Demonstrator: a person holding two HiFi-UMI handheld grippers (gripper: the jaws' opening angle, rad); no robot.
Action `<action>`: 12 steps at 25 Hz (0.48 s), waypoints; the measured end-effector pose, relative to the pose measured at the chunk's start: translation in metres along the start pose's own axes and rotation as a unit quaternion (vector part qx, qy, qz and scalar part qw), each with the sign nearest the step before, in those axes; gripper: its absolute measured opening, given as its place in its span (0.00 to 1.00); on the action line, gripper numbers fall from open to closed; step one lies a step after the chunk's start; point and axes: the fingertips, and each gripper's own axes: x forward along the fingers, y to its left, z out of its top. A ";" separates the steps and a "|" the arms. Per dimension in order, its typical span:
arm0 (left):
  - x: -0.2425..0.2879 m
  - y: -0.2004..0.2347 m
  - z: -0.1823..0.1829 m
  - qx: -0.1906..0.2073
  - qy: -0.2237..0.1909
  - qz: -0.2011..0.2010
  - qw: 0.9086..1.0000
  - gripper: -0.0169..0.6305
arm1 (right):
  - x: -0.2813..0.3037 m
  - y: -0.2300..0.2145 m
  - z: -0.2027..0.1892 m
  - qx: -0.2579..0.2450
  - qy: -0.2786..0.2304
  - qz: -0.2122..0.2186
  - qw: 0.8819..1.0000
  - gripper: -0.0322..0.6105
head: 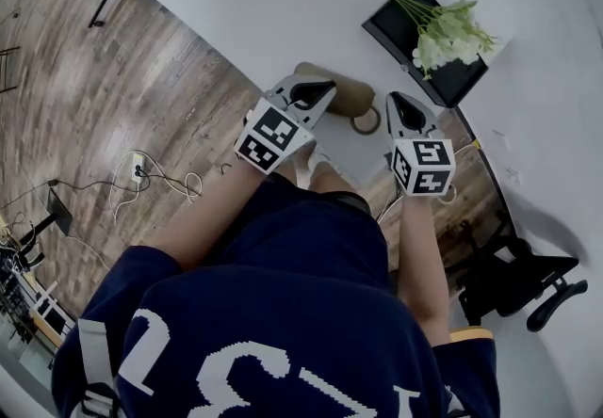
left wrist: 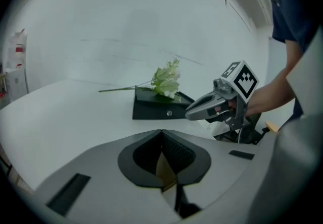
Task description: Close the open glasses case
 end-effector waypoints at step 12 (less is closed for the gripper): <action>-0.089 0.034 0.153 0.056 -0.197 0.105 0.973 0.05 | -0.146 -0.026 0.152 0.044 -0.279 -0.103 0.954 0.09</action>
